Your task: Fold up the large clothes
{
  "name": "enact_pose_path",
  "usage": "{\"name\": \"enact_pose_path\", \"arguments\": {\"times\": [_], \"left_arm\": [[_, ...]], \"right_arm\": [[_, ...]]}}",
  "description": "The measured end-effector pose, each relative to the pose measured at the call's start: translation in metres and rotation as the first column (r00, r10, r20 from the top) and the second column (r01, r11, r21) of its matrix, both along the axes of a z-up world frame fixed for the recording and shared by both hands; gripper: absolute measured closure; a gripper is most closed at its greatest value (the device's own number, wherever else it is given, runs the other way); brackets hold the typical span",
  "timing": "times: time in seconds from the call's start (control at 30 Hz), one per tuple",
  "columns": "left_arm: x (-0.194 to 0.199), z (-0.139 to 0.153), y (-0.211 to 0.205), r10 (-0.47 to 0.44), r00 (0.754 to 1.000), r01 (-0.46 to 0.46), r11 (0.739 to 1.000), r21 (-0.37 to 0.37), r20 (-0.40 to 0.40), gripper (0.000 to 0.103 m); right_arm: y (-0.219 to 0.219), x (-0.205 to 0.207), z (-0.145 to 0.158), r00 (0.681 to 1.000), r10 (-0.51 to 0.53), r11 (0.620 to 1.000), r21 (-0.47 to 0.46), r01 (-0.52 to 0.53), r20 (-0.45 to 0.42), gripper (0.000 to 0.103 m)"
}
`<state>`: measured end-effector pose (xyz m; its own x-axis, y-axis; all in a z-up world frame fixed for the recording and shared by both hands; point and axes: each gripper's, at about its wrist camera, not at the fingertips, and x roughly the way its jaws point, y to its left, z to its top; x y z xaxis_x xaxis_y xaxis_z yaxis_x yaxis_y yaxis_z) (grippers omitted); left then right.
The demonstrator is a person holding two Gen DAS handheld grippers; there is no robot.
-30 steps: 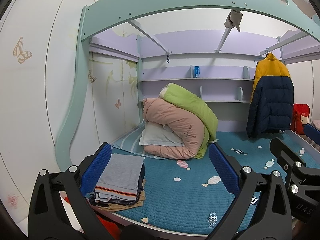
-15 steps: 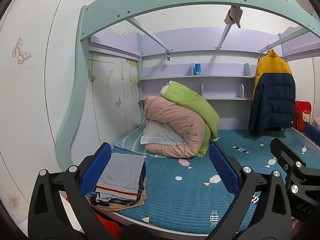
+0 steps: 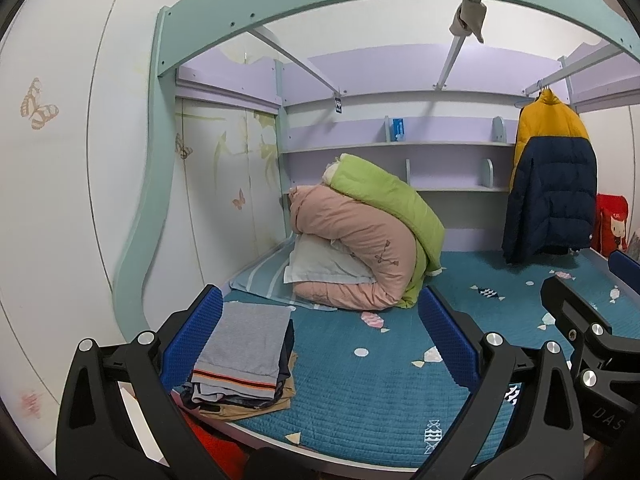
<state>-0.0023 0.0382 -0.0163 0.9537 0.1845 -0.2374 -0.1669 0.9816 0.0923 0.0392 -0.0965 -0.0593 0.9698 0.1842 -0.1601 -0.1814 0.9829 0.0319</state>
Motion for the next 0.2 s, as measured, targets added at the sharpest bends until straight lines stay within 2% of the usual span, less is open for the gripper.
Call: {"name": "enact_pose_path", "arguments": {"times": [0.2], "left_arm": [[0.037,-0.018,-0.019,-0.040,0.996,0.041,0.999,0.016,-0.076,0.005]], "right_arm": [[-0.024,0.031,-0.018,0.997,-0.053,0.998,0.018,0.054,-0.056,0.008]]}}
